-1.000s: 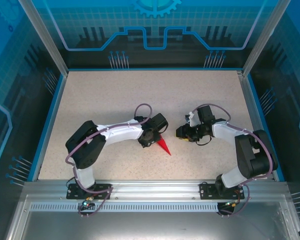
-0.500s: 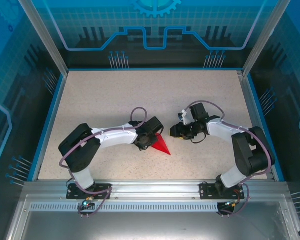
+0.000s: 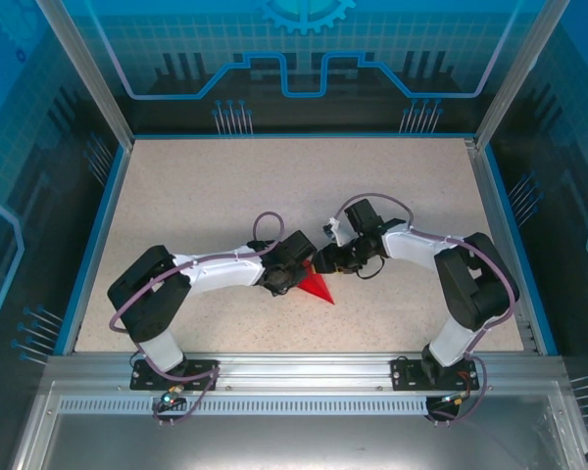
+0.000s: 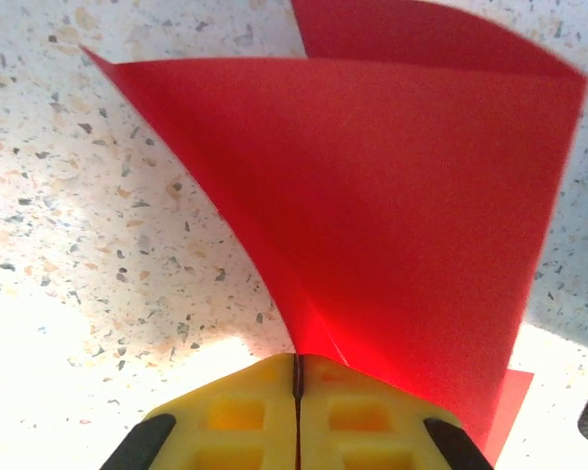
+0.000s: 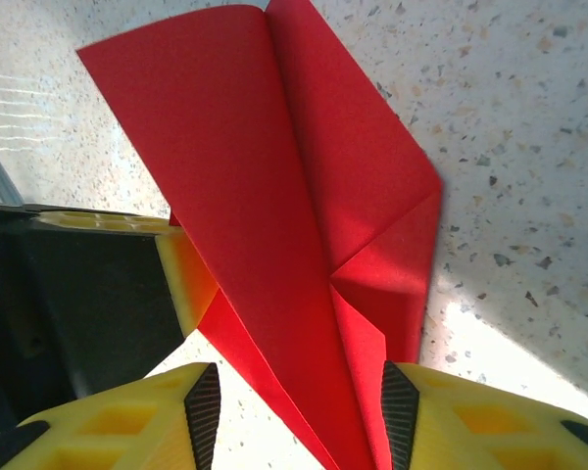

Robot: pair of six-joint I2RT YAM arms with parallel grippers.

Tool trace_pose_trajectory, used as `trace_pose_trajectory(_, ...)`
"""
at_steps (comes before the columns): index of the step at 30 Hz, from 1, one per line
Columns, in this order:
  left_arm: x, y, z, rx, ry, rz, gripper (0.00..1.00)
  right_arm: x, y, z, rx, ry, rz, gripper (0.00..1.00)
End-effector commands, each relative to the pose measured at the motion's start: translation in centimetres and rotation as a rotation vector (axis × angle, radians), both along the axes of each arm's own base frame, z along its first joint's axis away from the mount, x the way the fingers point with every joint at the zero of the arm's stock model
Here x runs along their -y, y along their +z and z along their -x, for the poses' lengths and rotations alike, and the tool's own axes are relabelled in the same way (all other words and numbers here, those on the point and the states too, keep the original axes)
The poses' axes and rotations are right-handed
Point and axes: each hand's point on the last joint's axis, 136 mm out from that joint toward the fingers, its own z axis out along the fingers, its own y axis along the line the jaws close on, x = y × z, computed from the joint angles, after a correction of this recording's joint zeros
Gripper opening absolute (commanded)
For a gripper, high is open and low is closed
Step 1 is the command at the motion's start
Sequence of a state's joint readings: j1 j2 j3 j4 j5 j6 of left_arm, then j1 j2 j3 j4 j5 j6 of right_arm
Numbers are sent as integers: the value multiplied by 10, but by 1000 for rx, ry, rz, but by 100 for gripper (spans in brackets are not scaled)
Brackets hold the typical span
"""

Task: Fold a paper plane with a square sheet of paper (pick it up from the middle)
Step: Move a paper plane to the center of the table.

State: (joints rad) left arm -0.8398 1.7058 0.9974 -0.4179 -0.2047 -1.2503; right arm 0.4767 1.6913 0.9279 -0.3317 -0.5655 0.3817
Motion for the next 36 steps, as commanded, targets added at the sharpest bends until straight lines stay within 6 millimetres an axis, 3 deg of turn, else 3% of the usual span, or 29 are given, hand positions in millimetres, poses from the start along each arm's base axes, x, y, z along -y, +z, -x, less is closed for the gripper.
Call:
trace_pose_trajectory(1,-1,6,0,12,-19,13,8,6,-8,-4,10,5,59,52)
trace_pose_trajectory(11,-3,5,1,10,-19,9,9,-17,-7,15,-56,121,-63,53)
trace_pose_trajectory(16,-3,6,1,12,-17,15,17,-24,-1,26,-39,183,-91,53)
trace_pose_trajectory(22,-8,9,3,25,-2,19,30,-24,-11,33,-29,215,-33,51)
trace_pose_trajectory(27,-17,13,5,48,21,28,33,-22,-15,31,-1,216,17,49)
trace_pose_trajectory(36,-24,15,8,53,28,32,32,-19,-27,28,64,250,158,44)
